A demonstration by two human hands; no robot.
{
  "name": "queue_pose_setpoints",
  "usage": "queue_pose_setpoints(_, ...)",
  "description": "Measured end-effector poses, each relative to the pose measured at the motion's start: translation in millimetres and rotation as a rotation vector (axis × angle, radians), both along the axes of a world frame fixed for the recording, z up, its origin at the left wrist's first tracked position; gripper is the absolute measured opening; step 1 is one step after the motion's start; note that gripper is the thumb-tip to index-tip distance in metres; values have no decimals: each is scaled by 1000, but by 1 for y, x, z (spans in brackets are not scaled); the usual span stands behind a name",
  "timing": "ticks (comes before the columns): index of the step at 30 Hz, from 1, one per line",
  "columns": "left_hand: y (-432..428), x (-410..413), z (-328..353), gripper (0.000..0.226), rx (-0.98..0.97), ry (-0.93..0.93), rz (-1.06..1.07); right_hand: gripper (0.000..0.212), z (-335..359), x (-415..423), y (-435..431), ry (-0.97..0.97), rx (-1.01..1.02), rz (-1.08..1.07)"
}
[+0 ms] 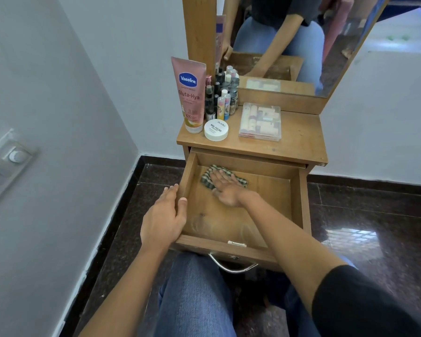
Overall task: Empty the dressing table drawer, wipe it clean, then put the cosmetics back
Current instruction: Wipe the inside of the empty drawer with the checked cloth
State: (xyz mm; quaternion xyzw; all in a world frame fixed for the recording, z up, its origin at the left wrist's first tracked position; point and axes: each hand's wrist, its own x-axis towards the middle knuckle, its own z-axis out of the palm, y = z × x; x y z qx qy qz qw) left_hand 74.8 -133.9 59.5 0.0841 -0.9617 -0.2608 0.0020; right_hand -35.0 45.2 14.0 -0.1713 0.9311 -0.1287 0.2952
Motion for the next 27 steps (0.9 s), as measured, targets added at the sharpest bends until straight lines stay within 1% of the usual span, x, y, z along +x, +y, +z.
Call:
queue_pose_setpoints(4, -1, 0, 0, 49, 1, -15, -4, 63, -4, 13, 38, 10, 61, -77)
queue_pose_setpoints(12, 1, 6, 2, 48, 11, 0, 4, 67, -7, 33, 85, -57, 172, -304)
queue_pose_setpoints(15, 2, 6, 2, 48, 19, 4, 9, 67, -10, 38, 93, -47, 152, -342)
queue_pose_setpoints(19, 2, 4, 0, 48, 21, 18, 19, 65, -12, 36, 92, -39, 97, -336)
queue_pose_setpoints(27, -1, 2, -5, 48, 24, 15, 39, 62, -11, 26, 89, 10, 80, -128)
